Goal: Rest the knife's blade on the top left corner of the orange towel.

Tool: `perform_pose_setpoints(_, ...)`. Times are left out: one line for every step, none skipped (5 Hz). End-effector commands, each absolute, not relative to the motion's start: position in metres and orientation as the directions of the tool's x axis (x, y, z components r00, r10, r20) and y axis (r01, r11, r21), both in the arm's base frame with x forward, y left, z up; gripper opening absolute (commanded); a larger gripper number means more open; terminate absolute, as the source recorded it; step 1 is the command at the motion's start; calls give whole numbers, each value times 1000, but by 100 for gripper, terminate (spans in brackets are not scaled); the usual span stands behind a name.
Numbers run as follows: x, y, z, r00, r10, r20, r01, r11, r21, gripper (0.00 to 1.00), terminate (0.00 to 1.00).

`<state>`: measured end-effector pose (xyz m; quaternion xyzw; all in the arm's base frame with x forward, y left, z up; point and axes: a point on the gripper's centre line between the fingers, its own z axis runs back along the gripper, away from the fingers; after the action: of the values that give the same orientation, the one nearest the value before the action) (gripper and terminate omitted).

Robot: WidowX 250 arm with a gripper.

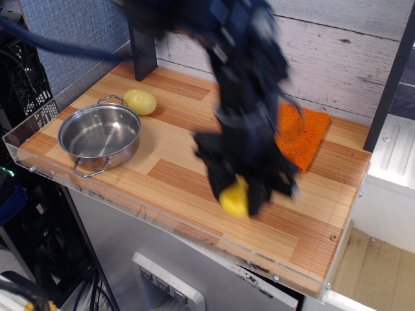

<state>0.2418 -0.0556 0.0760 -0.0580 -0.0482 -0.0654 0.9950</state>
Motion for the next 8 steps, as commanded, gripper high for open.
perform_pose_setpoints(277,-17,133,974,-154,167,186,961,-202,0,0)
perform_pose_setpoints(317,-2,106,970,-183,161,204,971,-122,0,0)
perform_pose_setpoints(346,12,92,968,-192,165,200,979,-37,0,0)
perform_pose_setpoints(361,16,83,965,-207,159,207,978,20,0,0)
perform_pose_setpoints(364,11,77,961,-229,154,224,973,49,0,0)
perform_pose_setpoints(367,5,69,960,-237,147,231,971,57,0,0)
perform_pose_setpoints(370,-4,57,958,-255,129,248,966,68,0,0)
perform_pose_setpoints(374,-11,40,960,-262,97,257,965,58,0,0)
